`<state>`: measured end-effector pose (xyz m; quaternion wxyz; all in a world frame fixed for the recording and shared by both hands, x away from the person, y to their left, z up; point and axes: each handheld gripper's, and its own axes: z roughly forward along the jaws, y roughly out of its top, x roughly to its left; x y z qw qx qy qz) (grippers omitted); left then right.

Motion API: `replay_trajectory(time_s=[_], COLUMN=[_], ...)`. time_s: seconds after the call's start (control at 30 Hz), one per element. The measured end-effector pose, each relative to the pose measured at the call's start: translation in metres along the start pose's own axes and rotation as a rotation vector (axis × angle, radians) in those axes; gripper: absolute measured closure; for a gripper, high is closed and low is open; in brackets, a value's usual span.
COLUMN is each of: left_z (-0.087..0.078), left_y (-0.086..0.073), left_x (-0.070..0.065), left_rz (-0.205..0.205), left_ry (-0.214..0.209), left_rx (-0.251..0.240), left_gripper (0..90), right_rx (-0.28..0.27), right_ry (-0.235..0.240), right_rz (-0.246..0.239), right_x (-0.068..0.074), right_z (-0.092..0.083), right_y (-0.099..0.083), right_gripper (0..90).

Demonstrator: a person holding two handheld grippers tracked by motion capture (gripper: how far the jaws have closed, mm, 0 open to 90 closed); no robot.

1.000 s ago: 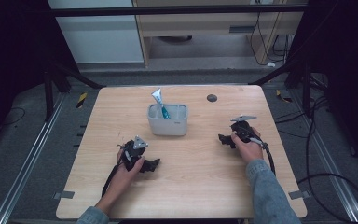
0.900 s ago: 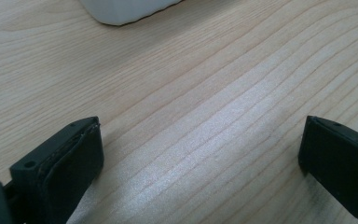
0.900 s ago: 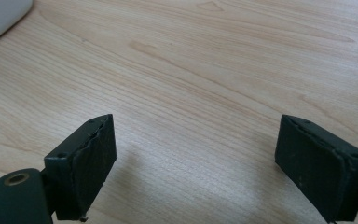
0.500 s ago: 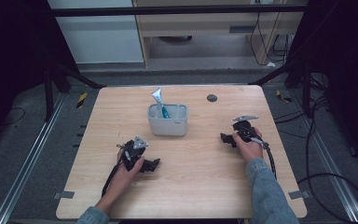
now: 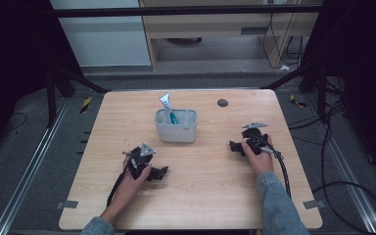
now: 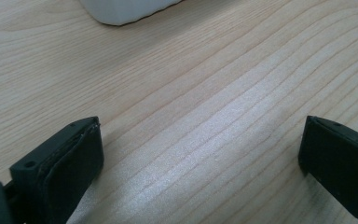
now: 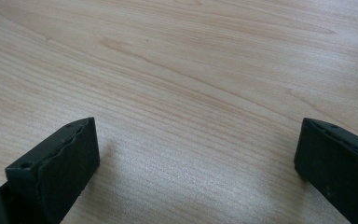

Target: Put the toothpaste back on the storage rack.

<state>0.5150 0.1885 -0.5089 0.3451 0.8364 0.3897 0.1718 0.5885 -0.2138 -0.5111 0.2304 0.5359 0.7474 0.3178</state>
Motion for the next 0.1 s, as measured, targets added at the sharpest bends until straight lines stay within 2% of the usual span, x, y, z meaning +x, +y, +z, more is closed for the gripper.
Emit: replay_trajectory(time_s=[0.1], left_z=[0.0000], left_y=[0.0000], left_x=[-0.0001], left_rz=[0.000], left_ry=[0.000], left_rx=[-0.001], left_gripper=[0.0], right_rx=[-0.001], right_ry=[-0.014], right_rz=[0.018], right_x=[0.0019], right_z=[0.0007], right_y=[0.0007], right_gripper=[0.3])
